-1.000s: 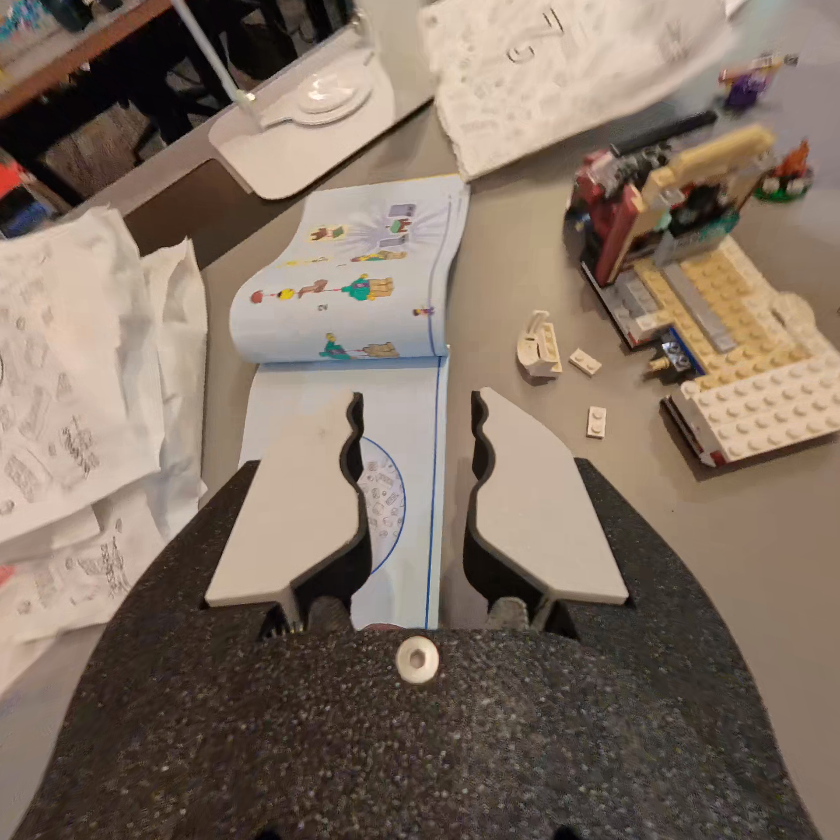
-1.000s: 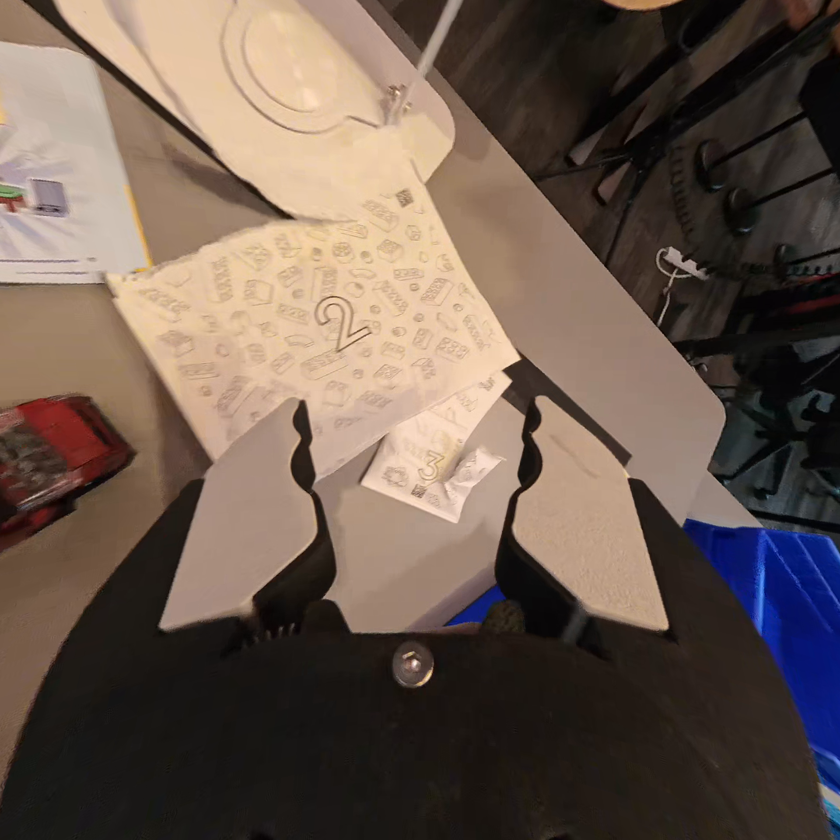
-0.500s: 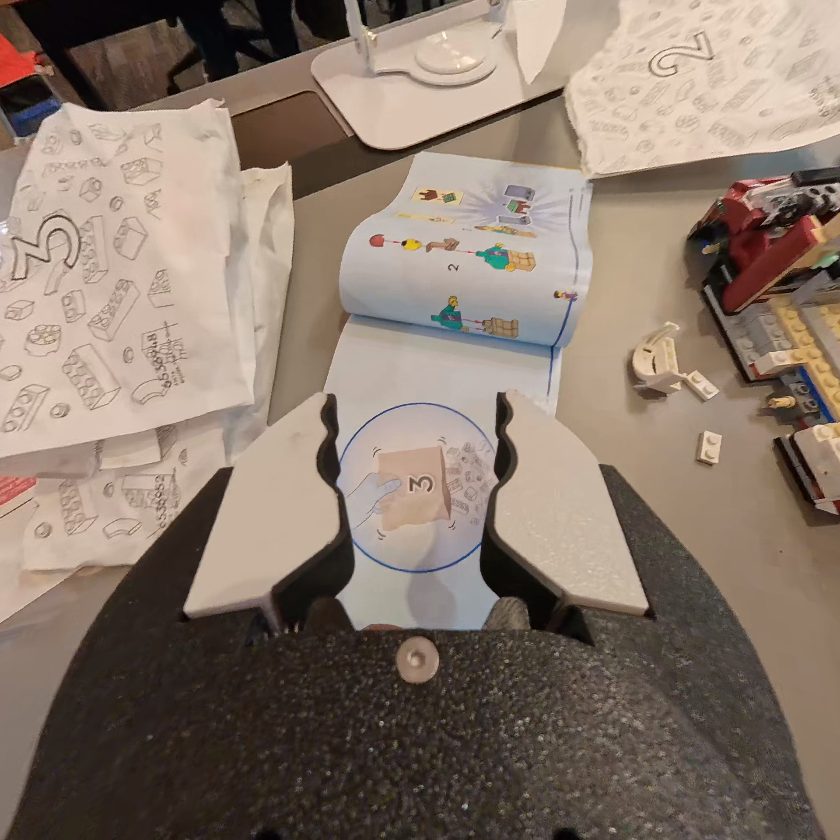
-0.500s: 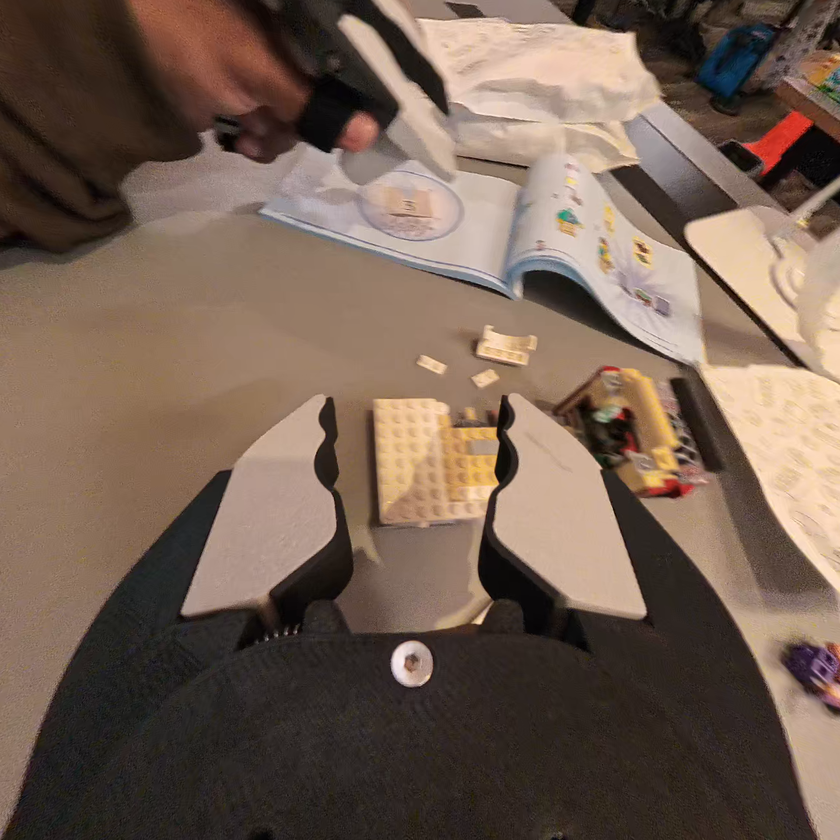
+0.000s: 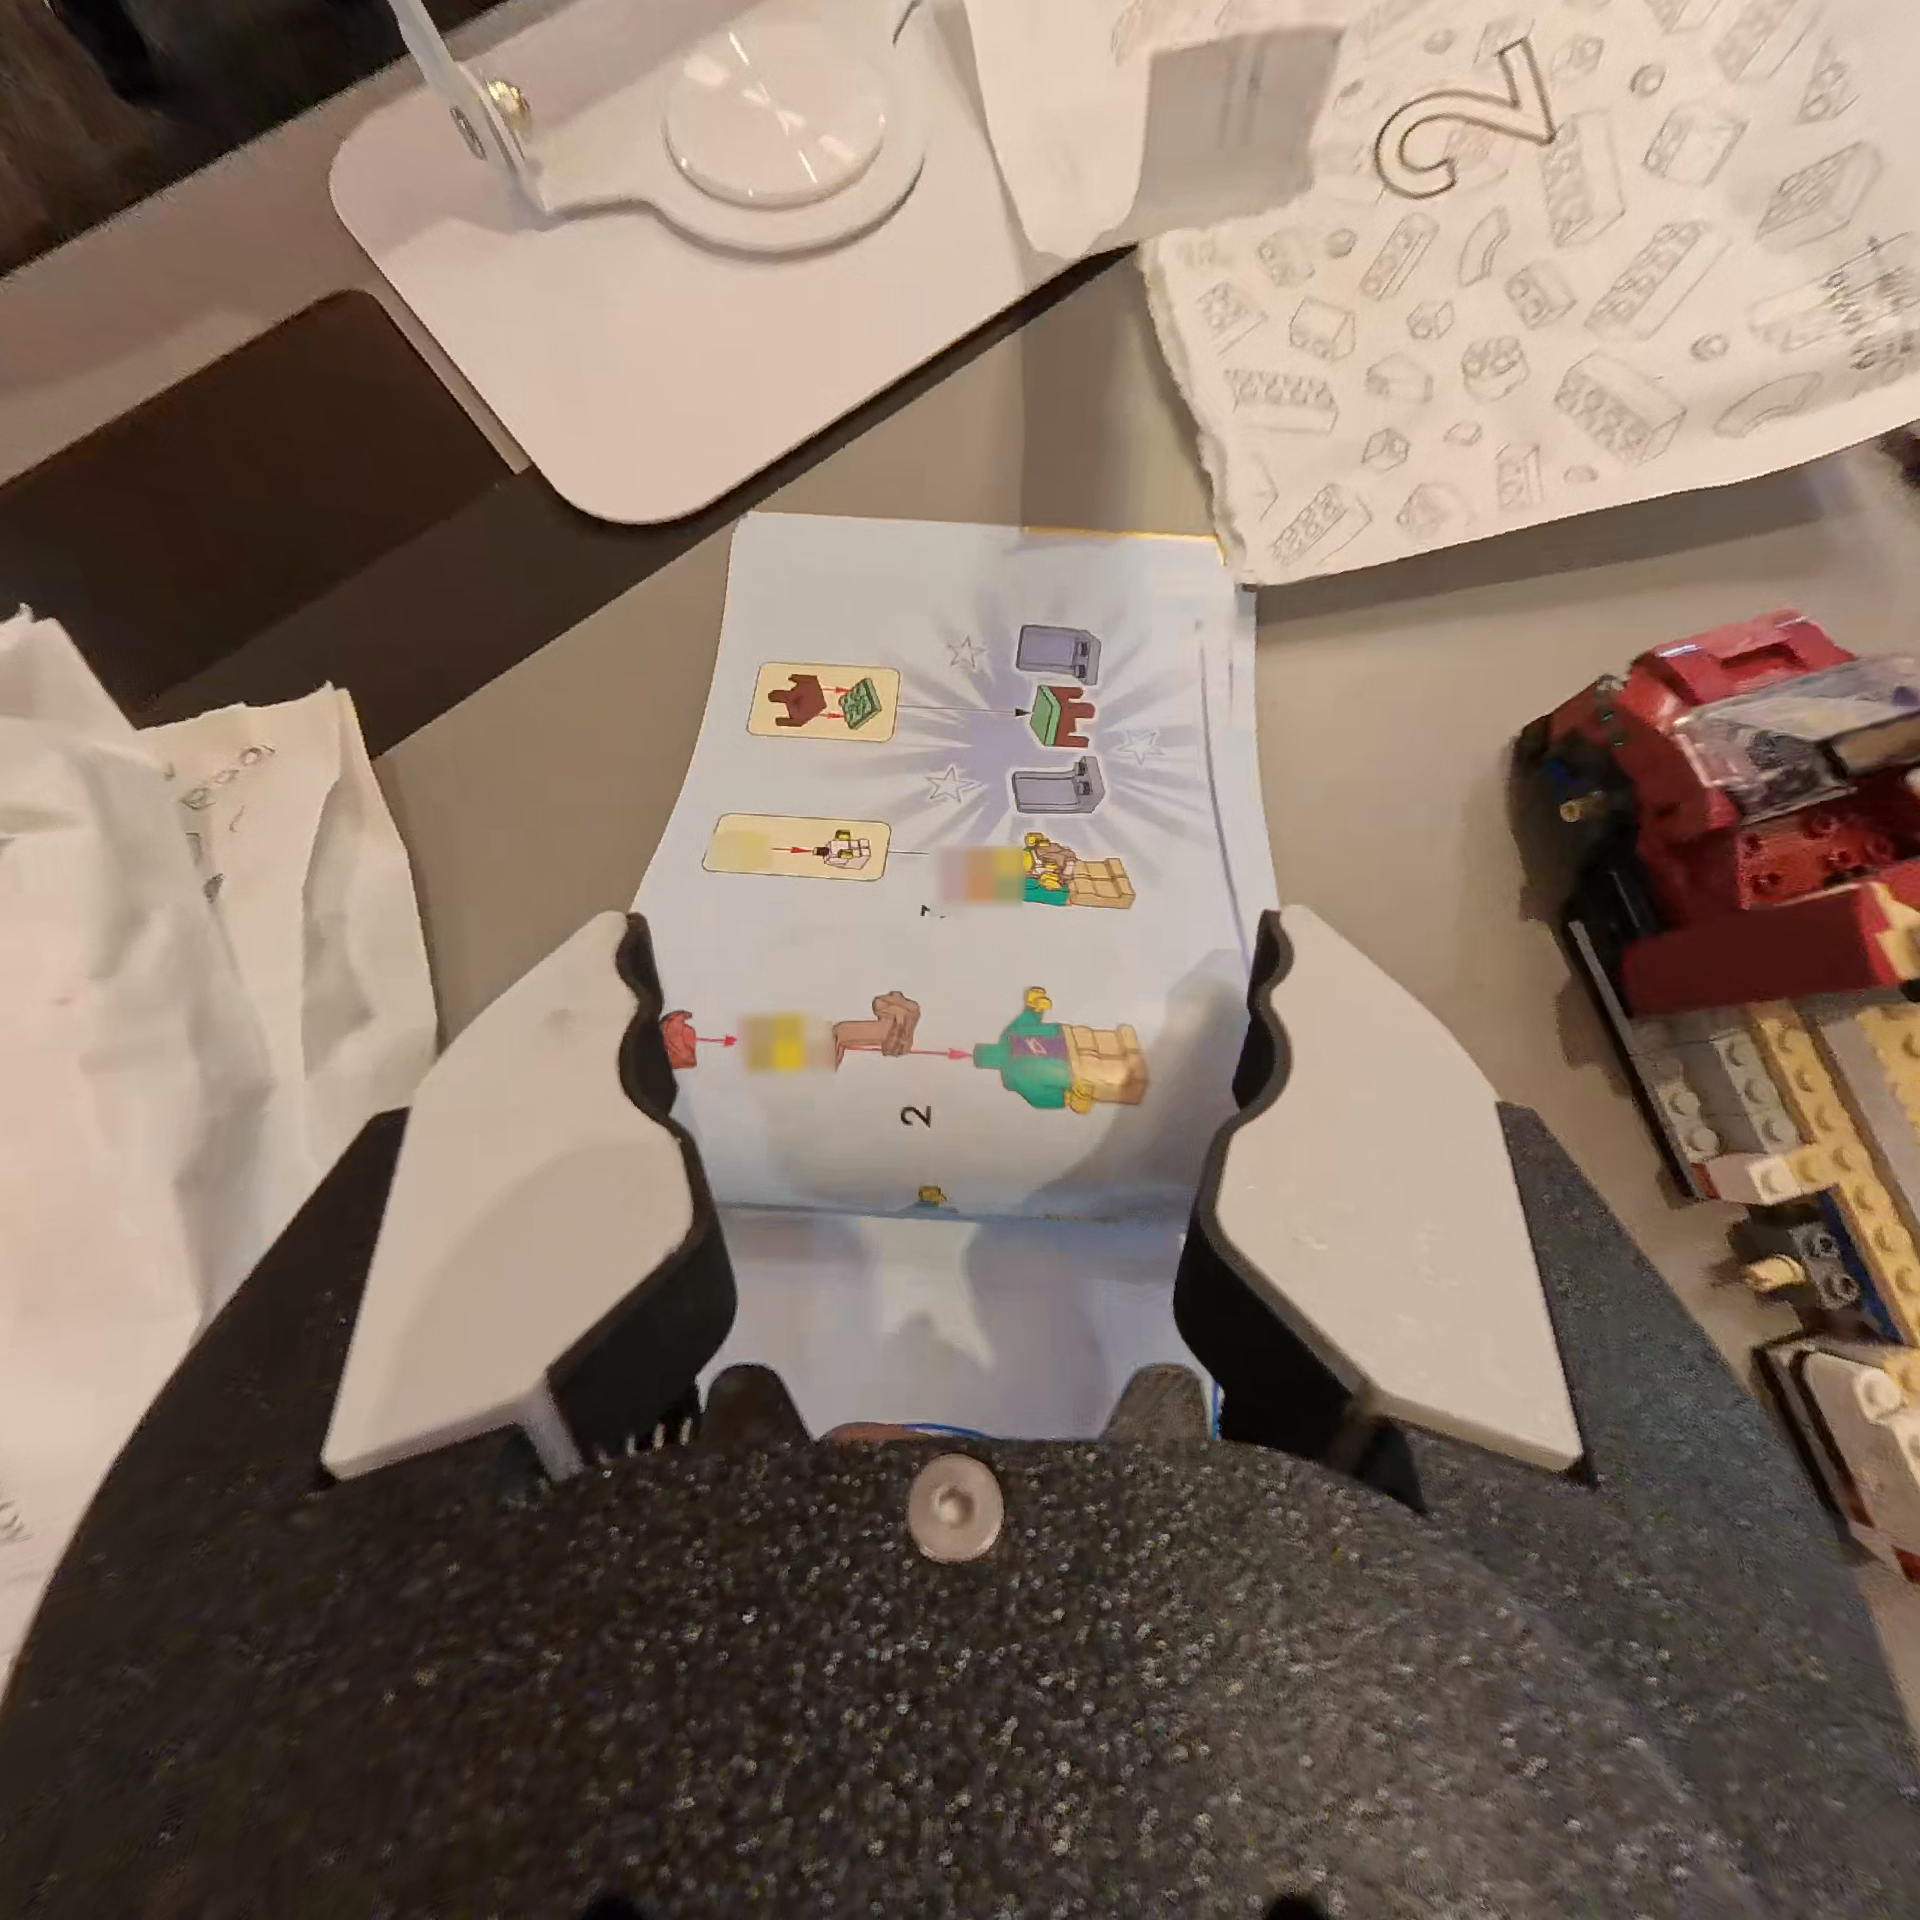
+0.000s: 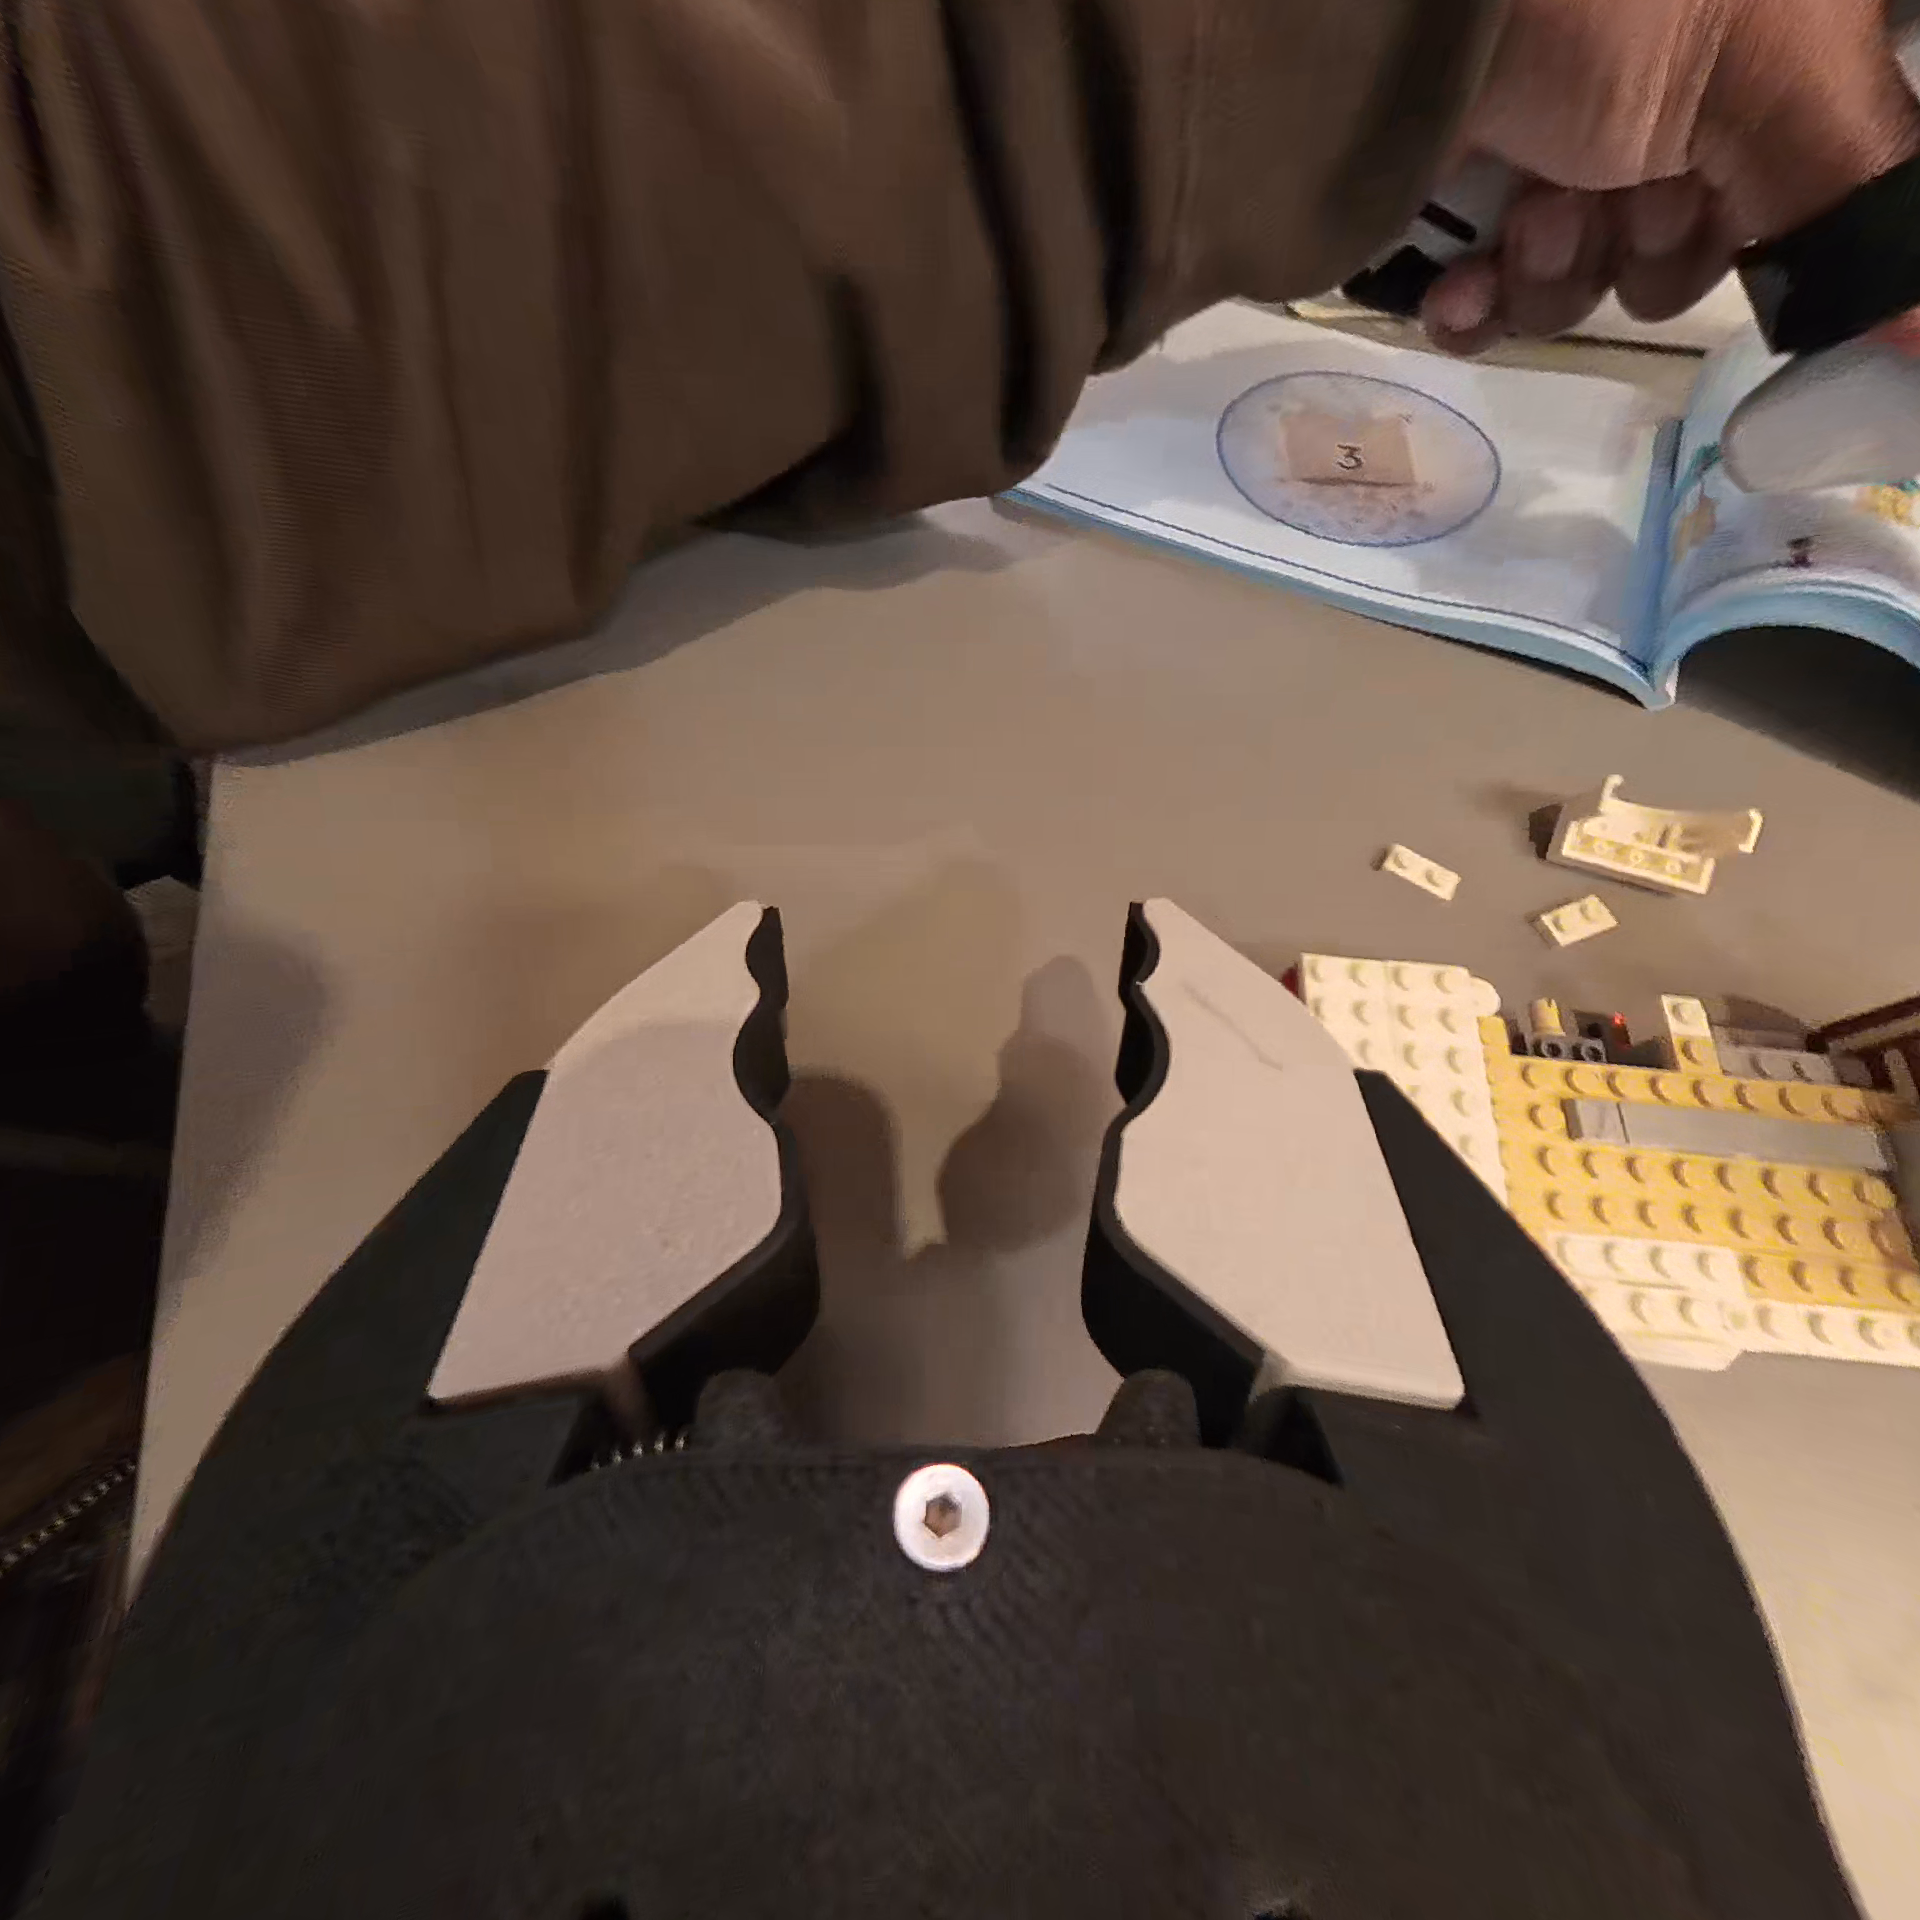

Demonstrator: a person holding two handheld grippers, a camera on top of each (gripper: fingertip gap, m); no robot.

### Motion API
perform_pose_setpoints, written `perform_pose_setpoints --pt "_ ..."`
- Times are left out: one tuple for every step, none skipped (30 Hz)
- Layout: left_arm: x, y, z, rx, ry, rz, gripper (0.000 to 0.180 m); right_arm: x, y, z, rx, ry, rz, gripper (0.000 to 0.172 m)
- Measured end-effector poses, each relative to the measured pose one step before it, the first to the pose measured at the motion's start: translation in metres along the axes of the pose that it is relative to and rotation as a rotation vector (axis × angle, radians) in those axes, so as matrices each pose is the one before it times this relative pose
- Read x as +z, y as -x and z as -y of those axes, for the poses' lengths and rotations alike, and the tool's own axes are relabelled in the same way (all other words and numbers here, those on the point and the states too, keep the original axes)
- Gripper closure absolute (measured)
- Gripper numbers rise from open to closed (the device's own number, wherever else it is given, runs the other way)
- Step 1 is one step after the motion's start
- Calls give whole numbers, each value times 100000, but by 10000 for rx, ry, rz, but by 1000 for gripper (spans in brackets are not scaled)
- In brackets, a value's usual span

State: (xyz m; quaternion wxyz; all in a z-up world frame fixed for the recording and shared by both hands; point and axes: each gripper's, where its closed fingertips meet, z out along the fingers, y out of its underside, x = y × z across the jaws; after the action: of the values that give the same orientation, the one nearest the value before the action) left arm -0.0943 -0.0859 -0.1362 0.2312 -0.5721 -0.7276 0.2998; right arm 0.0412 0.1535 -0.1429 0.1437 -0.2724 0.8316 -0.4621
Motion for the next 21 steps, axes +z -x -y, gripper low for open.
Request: perform_pose_setpoints --pt "468 223 -170 -70 157 -7 73 -173 -317 -120 132 7 55 110" --pt "398 157 -177 -93 138 -62 74 -155 -305 -96 134 1 56 110" --pt "312 125 -232 -86 147 -95 74 -137 -256 -45 160 -21 67 110" --pt "230 127 -248 -59 136 -97 74 -112 -147 9 181 -41 115 110" --pt "119 140 -164 -20 54 -86 74 -96 -44 47 180 -62 160 111" --pt "15 59 -54 3 -42 -126 74 -82 -2 63 156 -65 157 111" --pt "-65 -28 -14 -28 -86 -165 74 -84 -35 30 134 -39 115 112" --pt "-145 -42 22 -35 -111 -169 74 -47 -40 -10 120 -9 81 112" --pt "-170 8 26 -52 -102 -118 75 -8 -15 -16 93 6 78 113" --pt "-204 117 83 -83 -114 -51 76 17 10 -15 61 15 78 113" --pt "-181 188 119 -122 -114 0 77 22 22 -16 42 24 57 113" --pt "-127 194 99 -140 -70 10 79 28 19 -33 23 27 39 113" --pt "-47 175 36 -128 -46 12 81 32 26 -27 2 30 32 113" --pt "34 126 7 -78 -37 -12 84 31 27 -34 -11 30 19 113" --pt "82 80 -17 -58 -57 -60 86 22 26 -21 -19 18 1 113" --pt "80 48 -9 -96 -95 -107 87 -5 5 2 -27 -2 -15 113" --pt "41 47 13 -130 -113 -134 89 -14 -6 18 -29 -15 -33 114" --pt "-35 106 23 -145 -110 -99 91 -21 -40 21 -24 -23 -59 114" --pt "-52 150 46 -134 -122 -56 93 -41 -82 43 -20 -35 -100 114" --pt "-63 132 11 -72 -105 -44 96 -56 -169 67 -26 -58 -160 115" --pt "-29 99 -67 11 -53 -17 99 -89 -285 105 -88 -91 -272 116"
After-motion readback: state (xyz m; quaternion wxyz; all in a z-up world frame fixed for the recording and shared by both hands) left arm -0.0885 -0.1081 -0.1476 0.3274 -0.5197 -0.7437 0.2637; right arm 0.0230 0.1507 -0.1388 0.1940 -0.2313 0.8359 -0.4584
